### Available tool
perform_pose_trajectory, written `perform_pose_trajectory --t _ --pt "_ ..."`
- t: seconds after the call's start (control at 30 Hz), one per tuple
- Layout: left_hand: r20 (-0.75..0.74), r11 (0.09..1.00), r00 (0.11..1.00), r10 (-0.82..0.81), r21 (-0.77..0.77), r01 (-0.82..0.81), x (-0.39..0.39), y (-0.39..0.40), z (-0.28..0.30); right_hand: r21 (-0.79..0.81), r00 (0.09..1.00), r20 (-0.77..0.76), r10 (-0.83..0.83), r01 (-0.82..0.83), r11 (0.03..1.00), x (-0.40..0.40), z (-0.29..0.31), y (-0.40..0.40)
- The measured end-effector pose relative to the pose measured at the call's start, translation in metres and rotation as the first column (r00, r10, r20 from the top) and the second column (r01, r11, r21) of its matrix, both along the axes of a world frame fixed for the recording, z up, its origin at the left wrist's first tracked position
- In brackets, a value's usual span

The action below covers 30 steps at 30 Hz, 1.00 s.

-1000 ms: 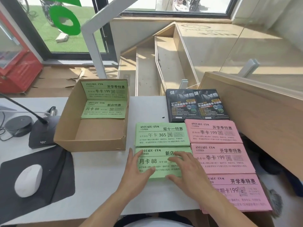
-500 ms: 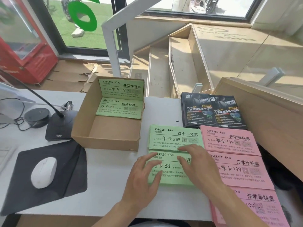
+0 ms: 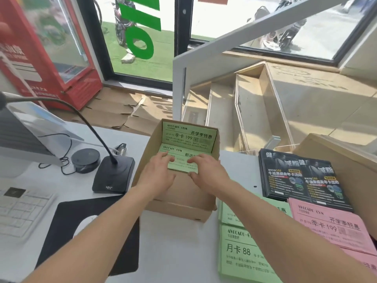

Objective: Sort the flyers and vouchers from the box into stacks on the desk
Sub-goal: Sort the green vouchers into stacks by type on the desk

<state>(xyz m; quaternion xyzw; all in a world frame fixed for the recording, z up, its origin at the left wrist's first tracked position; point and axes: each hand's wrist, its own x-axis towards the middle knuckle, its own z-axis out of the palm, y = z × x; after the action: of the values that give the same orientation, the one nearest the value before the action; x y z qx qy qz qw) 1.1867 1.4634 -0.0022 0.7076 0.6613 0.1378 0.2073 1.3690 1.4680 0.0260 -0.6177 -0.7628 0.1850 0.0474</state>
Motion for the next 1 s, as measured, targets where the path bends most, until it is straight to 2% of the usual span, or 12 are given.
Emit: perform_pose_trajectory --t 0.1,0.23,0.37,0.63,0.8,0.93,1.0 --pt "-0.029 0.992 0.999 -0.029 -0.122 0.025 -0.007 0.024 -0.014 -0.068 0.992 0.125 0.036 -0.027 0.997 -0.018 -0.019 0.031" --pt "0.007 0.998 1.000 -0.023 -0.064 0.023 -0.006 0.037 -0.034 -0.075 0.930 0.317 0.189 -0.174 0.982 -0.032 -0.041 0.058" --pt "0.056 1.000 0.998 0.021 -0.014 -0.020 -0.004 0.044 -0.039 -0.047 0.896 0.368 0.249 -0.249 0.967 -0.043 -0.056 0.078" --pt "0.127 0.998 0.990 0.057 0.011 -0.059 -0.007 0.043 -0.041 0.031 0.835 0.486 0.256 -0.309 0.950 -0.058 -0.061 0.086" --pt "0.197 0.991 0.977 0.085 0.083 -0.103 -0.004 0.044 -0.037 -0.068 0.818 0.447 0.361 -0.371 0.926 -0.050 -0.048 0.081" --pt "0.187 0.996 0.980 0.068 0.037 -0.076 -0.005 0.043 -0.035 -0.217 0.736 0.416 0.534 -0.490 0.844 -0.043 -0.036 0.051" --pt "0.170 0.998 0.983 0.070 -0.005 -0.070 -0.005 0.041 -0.036 -0.267 0.728 0.377 0.572 -0.506 0.820 -0.037 -0.032 0.039"
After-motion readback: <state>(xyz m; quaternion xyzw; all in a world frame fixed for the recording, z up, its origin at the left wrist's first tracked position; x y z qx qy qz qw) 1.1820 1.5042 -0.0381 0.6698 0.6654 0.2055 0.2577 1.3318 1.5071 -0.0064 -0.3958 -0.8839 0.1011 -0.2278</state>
